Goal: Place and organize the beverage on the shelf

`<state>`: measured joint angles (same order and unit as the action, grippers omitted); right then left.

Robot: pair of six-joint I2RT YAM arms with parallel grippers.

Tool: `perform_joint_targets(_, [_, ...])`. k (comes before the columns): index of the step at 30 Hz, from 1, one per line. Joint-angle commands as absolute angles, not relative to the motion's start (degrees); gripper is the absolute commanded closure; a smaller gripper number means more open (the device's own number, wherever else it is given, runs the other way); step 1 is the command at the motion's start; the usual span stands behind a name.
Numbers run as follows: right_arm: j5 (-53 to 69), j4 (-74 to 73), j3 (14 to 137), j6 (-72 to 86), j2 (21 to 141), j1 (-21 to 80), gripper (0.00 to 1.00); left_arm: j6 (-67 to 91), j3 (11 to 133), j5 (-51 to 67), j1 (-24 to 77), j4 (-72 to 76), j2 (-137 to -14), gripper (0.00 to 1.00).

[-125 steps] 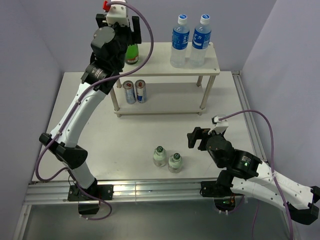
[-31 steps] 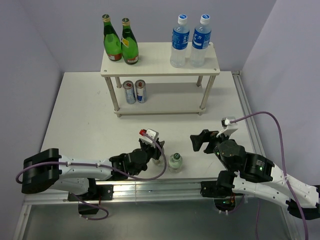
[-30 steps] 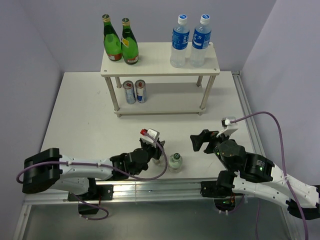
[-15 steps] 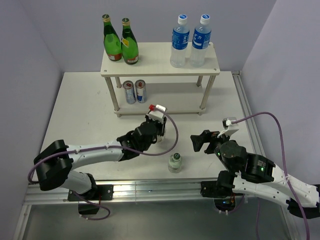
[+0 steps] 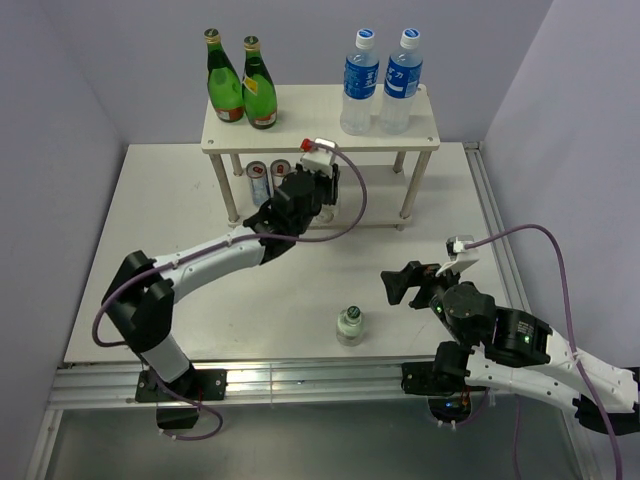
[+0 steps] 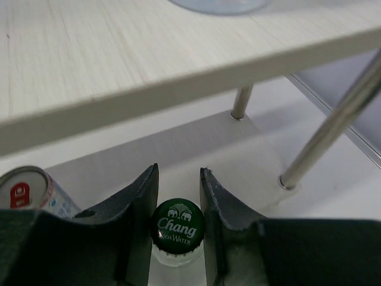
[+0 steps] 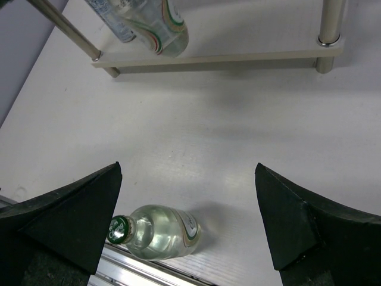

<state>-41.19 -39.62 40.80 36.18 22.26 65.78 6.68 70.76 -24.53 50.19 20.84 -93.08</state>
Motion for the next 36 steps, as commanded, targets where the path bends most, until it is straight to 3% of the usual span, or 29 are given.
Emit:
perform_joint_targets(1, [-43.24, -38.14, 40.43, 36.83, 21.71, 66.62, 0.0, 7.2, 78.57, -19.96, 47.47, 27.25, -94.48, 1.0])
perform_joint_targets(29, [-46.05, -39.46, 40.52, 38.41, 21.27, 70.14, 0.0, 10.55, 81.11, -24.78, 45.97, 42.02, -108.89, 0.99])
perform_joint_targets(32, [-46.23, -39.64, 40.52, 38.58, 21.01, 70.4, 0.0, 9.58, 82.87, -24.52, 46.4, 40.7, -110.3, 0.75])
perform_joint_targets(33, [-46.32, -39.64, 40.52, 38.58, 21.01, 70.49, 0.0, 8.62, 82.97, -24.61, 46.58, 40.78, -110.48, 0.6])
perform_joint_targets(36, [-46.67, -39.81, 40.43, 38.93, 20.92, 70.84, 0.0, 7.65, 83.14, -24.79, 47.11, 40.52, -110.92, 0.34])
